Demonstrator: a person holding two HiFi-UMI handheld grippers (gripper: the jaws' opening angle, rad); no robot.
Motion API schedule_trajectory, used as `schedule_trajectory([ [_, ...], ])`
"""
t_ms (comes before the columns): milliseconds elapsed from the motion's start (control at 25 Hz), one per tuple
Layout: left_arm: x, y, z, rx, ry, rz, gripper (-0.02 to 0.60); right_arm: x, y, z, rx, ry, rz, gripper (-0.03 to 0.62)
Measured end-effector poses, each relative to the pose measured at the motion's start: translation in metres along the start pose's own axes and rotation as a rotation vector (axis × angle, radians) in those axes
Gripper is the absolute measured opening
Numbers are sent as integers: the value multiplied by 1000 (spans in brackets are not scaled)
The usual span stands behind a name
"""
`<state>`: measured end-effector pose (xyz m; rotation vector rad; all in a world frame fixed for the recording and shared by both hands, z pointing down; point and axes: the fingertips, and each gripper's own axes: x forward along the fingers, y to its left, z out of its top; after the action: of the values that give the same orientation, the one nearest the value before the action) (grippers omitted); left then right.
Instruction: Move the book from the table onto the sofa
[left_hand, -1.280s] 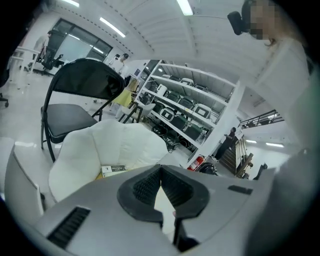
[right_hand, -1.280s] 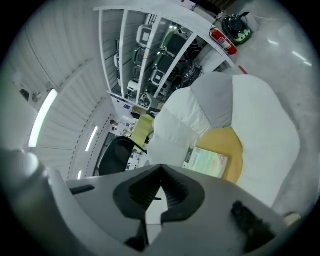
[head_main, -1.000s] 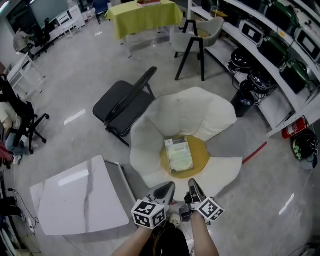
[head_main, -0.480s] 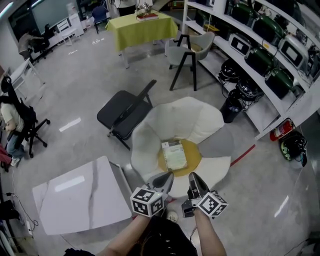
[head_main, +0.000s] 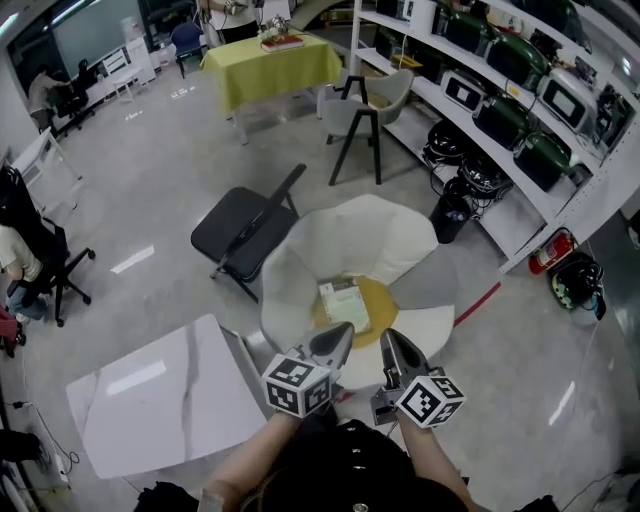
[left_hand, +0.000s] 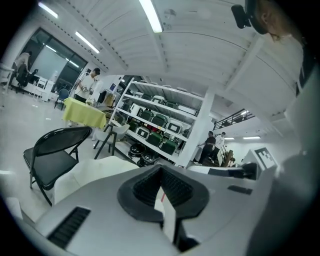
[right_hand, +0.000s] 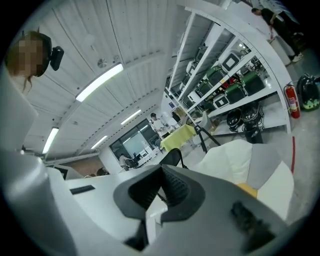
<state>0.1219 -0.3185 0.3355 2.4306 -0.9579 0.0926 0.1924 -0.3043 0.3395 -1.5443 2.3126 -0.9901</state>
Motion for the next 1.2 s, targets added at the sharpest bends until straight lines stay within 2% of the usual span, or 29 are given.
schedule_trajectory([
  [200, 8, 6, 18, 25, -43, -4, 9, 6, 1, 21, -60, -49, 19, 11],
  [480, 20, 5, 26, 36, -46, -15, 9, 2, -7, 33, -120, -77, -29, 11],
  [880, 28, 2, 10, 14, 3, -24, 9, -9, -21, 26, -69, -83, -69, 11],
  [1200, 30, 4, 2, -26, 4, -17, 9, -14, -27, 21, -44, -75, -79, 11],
])
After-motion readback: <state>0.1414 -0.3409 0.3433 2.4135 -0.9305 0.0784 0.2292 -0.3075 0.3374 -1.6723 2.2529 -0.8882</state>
